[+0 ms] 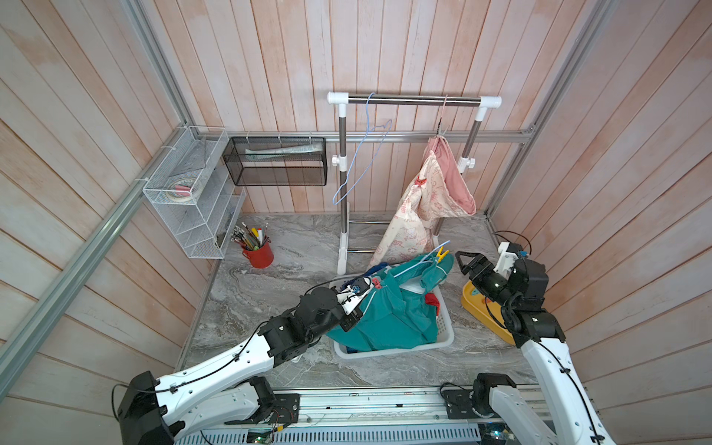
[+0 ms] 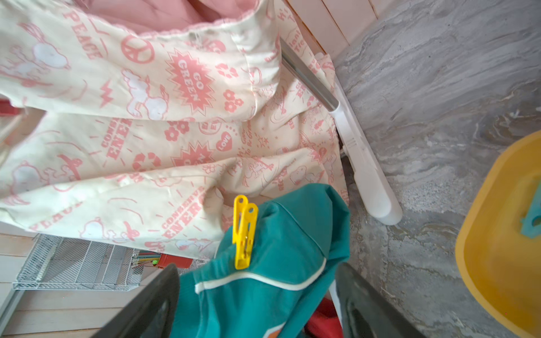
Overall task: Remove the clothespins securing jackets to the hanger
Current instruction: Adjust the jacket in the basket, then remove the clothespin from the hanger.
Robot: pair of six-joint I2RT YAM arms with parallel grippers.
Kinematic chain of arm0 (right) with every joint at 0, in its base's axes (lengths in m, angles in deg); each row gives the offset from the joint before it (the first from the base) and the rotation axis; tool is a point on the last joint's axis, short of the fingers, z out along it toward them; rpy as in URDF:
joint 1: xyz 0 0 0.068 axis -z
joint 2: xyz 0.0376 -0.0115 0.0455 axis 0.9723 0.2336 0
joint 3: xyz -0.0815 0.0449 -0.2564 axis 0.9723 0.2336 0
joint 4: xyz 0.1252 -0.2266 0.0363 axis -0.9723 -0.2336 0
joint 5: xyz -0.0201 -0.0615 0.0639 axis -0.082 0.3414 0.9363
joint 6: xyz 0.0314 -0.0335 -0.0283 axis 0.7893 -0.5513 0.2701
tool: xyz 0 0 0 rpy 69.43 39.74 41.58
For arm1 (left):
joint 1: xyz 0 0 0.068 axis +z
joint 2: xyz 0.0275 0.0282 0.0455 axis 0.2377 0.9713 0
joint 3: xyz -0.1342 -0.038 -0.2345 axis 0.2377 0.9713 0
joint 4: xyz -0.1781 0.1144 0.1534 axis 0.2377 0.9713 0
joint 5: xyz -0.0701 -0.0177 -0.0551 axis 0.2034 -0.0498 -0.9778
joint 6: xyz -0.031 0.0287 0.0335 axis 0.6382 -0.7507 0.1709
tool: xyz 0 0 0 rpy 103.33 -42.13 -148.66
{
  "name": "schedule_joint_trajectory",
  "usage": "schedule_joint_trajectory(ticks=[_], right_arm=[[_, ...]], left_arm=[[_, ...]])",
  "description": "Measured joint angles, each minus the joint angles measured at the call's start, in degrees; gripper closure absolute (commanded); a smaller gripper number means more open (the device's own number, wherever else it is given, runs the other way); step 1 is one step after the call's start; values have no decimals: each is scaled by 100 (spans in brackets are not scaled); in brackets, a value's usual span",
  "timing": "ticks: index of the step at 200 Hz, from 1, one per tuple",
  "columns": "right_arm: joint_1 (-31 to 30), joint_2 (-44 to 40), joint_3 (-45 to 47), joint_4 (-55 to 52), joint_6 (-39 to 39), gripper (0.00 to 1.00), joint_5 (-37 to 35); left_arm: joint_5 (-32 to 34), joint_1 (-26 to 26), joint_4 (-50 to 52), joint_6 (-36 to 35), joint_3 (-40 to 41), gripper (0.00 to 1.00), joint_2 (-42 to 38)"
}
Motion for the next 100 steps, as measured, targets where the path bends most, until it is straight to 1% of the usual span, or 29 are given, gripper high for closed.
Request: schedule_joint_trajectory(ticks=[19, 49, 83, 100], right_arm=[[164, 114, -52, 57, -52, 22, 153], [269, 149, -33, 31, -238, 27, 173], [730, 170, 109, -28, -450, 26, 269], [1003, 299, 223, 11, -516, 25, 476]], left_arm=[[426, -345, -125, -210, 0, 100, 221], [1003, -802, -350, -610, 26, 100, 605], [1429, -1108, -706, -905, 219, 100, 914], [1480, -1150, -870, -931, 308, 100, 981]])
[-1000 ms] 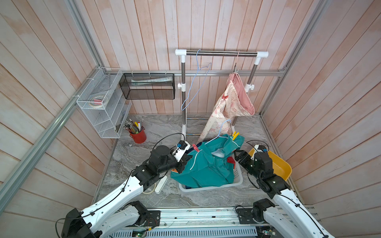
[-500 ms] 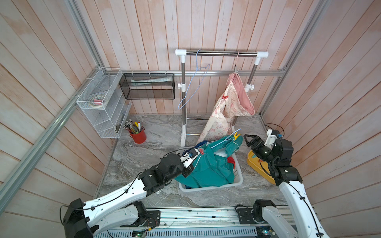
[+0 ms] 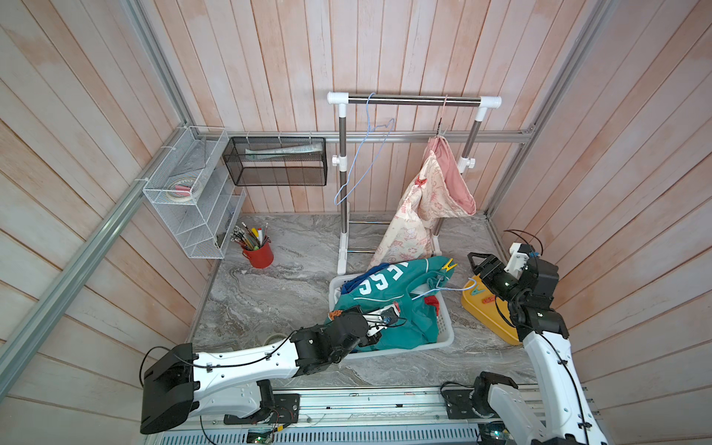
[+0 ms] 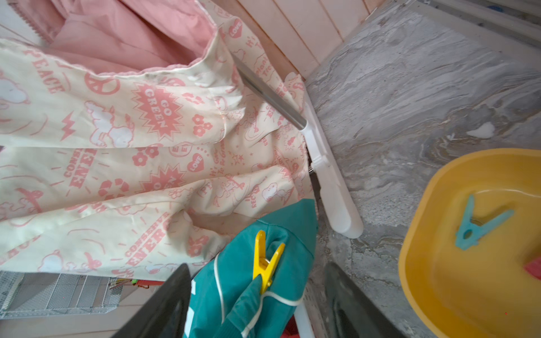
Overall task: Remove the clothespins securing jackets to the hanger
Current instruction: Remove the clothespin from the hanger.
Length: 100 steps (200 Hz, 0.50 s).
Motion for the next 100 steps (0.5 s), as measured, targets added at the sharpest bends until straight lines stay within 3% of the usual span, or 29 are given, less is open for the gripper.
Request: schedule_joint_trajectory(ticks=[37, 100], right_arm=[[111, 621, 85, 116, -72, 25, 549], [105, 894, 74, 221, -114, 29, 1078]], left_arm=[[-44, 0, -249, 11, 138, 100, -7], [-310, 2, -376, 162, 236, 100, 61]])
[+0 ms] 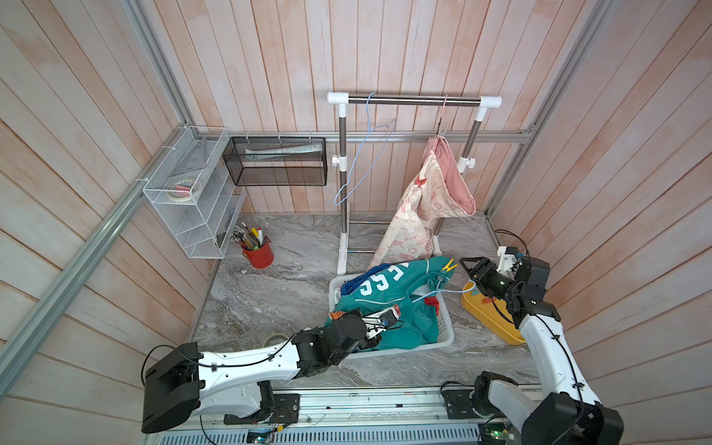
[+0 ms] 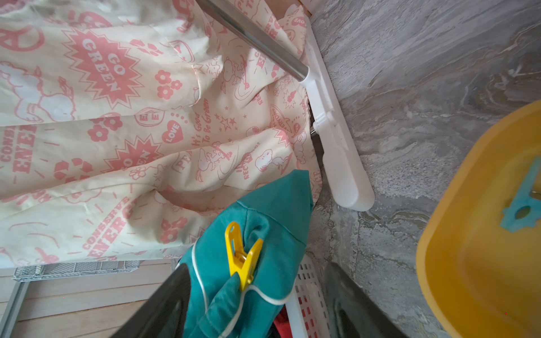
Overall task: Remove the clothespins securing jackets to the hanger
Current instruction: Remove the clothespin from the hanger.
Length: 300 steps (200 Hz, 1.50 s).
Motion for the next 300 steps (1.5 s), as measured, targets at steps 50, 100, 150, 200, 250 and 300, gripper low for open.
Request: schedule_joint_trajectory(ticks=[50, 100, 150, 200, 250, 300], right_arm=[[-299, 476, -328, -50, -85, 32, 7], [-691, 887, -796, -275, -310, 44, -299], [-872, 944, -852, -688, -446, 48, -811], [-999, 1117, -883, -807, -479, 57, -1029], [-999, 1128, -1014, -1012, -487, 60, -1126], [-999, 1285, -1338, -1237, -518, 61, -1200]], left_arm=[[-127, 4, -4, 46, 0, 100, 9], [-133, 2, -4, 44, 0, 100, 9], [-129, 0, -4, 44, 0, 100, 9], [-125, -31, -4, 42, 0, 100, 9], [-85, -92, -7, 39, 0, 100, 74], [26, -205, -7, 20, 0, 100, 79]])
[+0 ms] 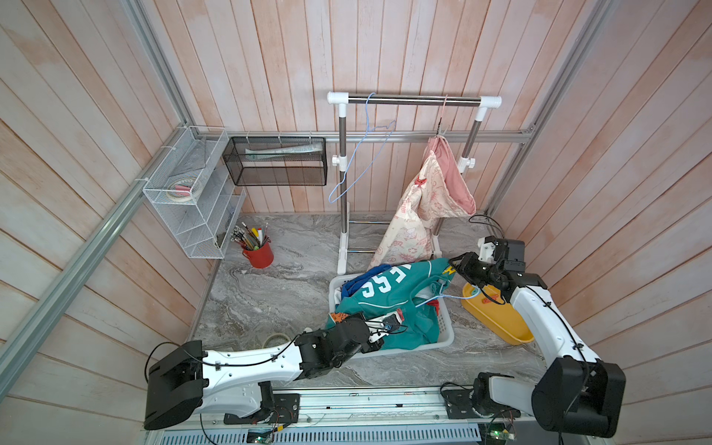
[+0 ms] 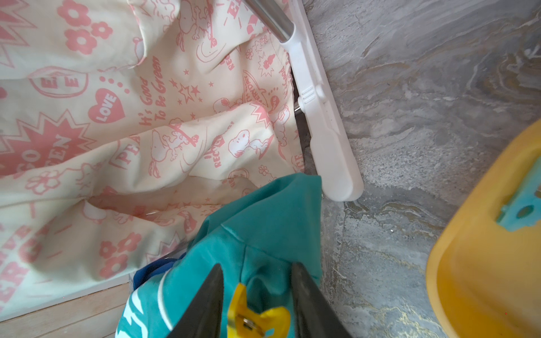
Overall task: Remove the clothespins securing jackets to the hanger
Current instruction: Remove the clothespin from the hanger.
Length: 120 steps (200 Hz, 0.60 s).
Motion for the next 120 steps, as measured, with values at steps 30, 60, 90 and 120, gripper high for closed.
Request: schedule_joint_trajectory(ticks=[30, 60, 90, 120], right_arm=[[0, 81, -173, -85, -39, 63, -22], [0, 81, -177, -175, -39, 63, -70], [0, 83, -177, -197, -59, 65, -109], [0, 90, -173, -212, -85, 68, -179]], left_arm=[[72, -72, 0, -26, 0, 100, 39], [107, -81, -4, -42, 0, 100, 39], [109, -85, -2, -44, 0, 100, 39], [136, -107, -4, -46, 0, 100, 48]])
